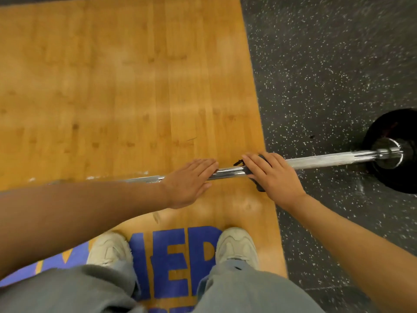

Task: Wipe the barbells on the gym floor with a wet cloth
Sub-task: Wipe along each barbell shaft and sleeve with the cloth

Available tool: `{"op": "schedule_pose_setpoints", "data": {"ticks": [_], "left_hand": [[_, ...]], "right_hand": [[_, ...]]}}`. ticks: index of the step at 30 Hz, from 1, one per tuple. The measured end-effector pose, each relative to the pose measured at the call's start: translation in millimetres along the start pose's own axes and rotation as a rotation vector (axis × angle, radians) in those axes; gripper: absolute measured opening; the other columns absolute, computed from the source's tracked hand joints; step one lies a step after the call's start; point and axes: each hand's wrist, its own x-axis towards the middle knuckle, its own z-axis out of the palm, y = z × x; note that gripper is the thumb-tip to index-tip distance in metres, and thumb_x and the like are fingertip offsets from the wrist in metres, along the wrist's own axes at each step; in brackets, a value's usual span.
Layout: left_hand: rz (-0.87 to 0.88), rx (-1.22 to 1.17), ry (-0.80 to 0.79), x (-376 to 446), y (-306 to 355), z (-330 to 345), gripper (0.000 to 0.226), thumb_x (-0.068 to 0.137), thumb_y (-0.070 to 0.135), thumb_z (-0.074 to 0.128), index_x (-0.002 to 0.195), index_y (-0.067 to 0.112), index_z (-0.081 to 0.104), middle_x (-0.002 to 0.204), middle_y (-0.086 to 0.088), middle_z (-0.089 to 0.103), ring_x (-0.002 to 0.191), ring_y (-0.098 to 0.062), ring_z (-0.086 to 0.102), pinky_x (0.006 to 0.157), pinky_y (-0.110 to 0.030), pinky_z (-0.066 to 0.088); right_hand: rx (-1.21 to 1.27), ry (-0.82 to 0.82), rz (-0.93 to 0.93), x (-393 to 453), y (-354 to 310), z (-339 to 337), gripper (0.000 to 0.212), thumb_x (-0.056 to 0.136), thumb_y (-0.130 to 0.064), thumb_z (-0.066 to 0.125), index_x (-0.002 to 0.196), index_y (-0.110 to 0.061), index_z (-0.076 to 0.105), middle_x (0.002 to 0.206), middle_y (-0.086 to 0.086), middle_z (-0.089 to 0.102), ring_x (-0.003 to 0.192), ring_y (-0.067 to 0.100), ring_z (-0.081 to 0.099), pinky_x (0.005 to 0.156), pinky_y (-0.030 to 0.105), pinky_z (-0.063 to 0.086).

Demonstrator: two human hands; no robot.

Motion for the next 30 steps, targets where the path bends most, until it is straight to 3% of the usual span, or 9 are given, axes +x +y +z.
{"op": "schedule_pose_setpoints", "data": {"ticks": [2, 7, 10, 15, 18, 20, 22, 27, 30], "left_hand": [[0.069, 0.047, -0.039, 9.6, 9.2, -2.5, 0.075, 0.096, 0.052, -0.008, 0.156, 0.008, 0.007, 0.164, -0.009, 0.009, 0.150, -0.021, 0.014, 0.120, -0.027, -0.006], [0.132, 0.235, 0.163, 48.9, 32.6, 7.5, 0.060, 0.105, 0.037, 0.021, 0.146, -0.004, 0.035, 0.150, -0.021, 0.041, 0.137, -0.029, 0.044, 0.116, -0.038, 0.022], [0.167, 0.358, 0.222, 69.8, 36.6, 12.2, 0.059, 0.105, 0.037, 0.023, 0.146, -0.005, 0.028, 0.149, -0.021, 0.042, 0.137, -0.029, 0.045, 0.116, -0.039, 0.025], [0.266, 0.320, 0.299, 81.4, 25.5, 14.6, 0.056, 0.104, 0.035, 0.028, 0.144, -0.004, 0.029, 0.145, -0.023, 0.046, 0.132, -0.032, 0.049, 0.115, -0.040, 0.026], [0.223, 0.273, 0.352, 80.6, 24.9, 16.1, 0.057, 0.107, 0.037, 0.023, 0.143, -0.007, 0.030, 0.143, -0.026, 0.048, 0.129, -0.035, 0.052, 0.116, -0.040, 0.026], [0.170, 0.260, 0.367, 80.5, 26.9, 16.5, 0.060, 0.107, 0.039, 0.020, 0.142, -0.010, 0.030, 0.143, -0.028, 0.047, 0.128, -0.036, 0.053, 0.116, -0.040, 0.026], [0.160, 0.284, 0.377, 80.0, 26.1, 18.2, 0.062, 0.106, 0.039, 0.024, 0.141, -0.011, 0.029, 0.144, -0.029, 0.045, 0.128, -0.035, 0.052, 0.115, -0.041, 0.029], [0.187, 0.342, 0.391, 81.7, 23.6, 21.2, 0.062, 0.106, 0.038, 0.030, 0.141, -0.014, 0.030, 0.145, -0.031, 0.042, 0.130, -0.036, 0.051, 0.114, -0.044, 0.037], [0.191, 0.373, 0.396, 82.4, 22.5, 22.7, 0.062, 0.109, 0.037, 0.022, 0.141, -0.015, 0.030, 0.145, -0.032, 0.041, 0.130, -0.036, 0.051, 0.114, -0.044, 0.035]], "right_hand": [[-0.004, -0.001, 0.013, -6.6, 3.2, 3.2, 0.043, 0.109, -0.033, 0.032, 0.143, -0.009, 0.042, 0.136, 0.011, 0.060, 0.117, 0.037, 0.059, 0.098, 0.048, 0.046], [-0.018, -0.002, 0.058, -8.6, 3.3, 3.6, 0.047, 0.110, -0.036, 0.028, 0.141, -0.010, 0.053, 0.139, 0.010, 0.058, 0.121, 0.034, 0.058, 0.101, 0.048, 0.046], [-0.029, -0.027, 0.116, -13.5, 10.0, -1.5, 0.051, 0.111, -0.037, 0.024, 0.139, -0.009, 0.055, 0.139, 0.010, 0.058, 0.123, 0.033, 0.057, 0.104, 0.048, 0.044], [-0.030, 0.004, 0.243, -30.9, 23.6, -10.7, 0.049, 0.109, -0.036, 0.029, 0.138, -0.009, 0.057, 0.140, 0.010, 0.057, 0.127, 0.033, 0.054, 0.111, 0.050, 0.035], [-0.010, 0.113, 0.383, -17.6, 4.2, -0.5, 0.040, 0.103, -0.035, 0.044, 0.123, -0.010, 0.068, 0.128, 0.008, 0.066, 0.117, 0.034, 0.060, 0.107, 0.052, 0.039], [-0.036, 0.149, 0.423, -3.2, -9.3, 9.9, 0.038, 0.105, -0.034, 0.044, 0.112, -0.010, 0.073, 0.118, 0.007, 0.070, 0.106, 0.033, 0.064, 0.101, 0.049, 0.046], [-0.032, 0.155, 0.393, 4.1, -12.4, 13.9, 0.040, 0.107, -0.033, 0.041, 0.109, -0.009, 0.073, 0.115, 0.006, 0.071, 0.100, 0.033, 0.067, 0.095, 0.046, 0.050], [-0.104, 0.095, 0.065, -21.1, 38.2, 0.6, 0.044, 0.109, -0.031, 0.037, 0.120, -0.003, 0.068, 0.116, 0.013, 0.069, 0.098, 0.035, 0.066, 0.089, 0.046, 0.054], [-0.164, 0.165, 0.362, -17.9, 20.5, 5.7, 0.038, 0.107, -0.026, 0.040, 0.112, -0.004, 0.071, 0.110, 0.011, 0.070, 0.100, 0.035, 0.066, 0.097, 0.049, 0.047]]}}
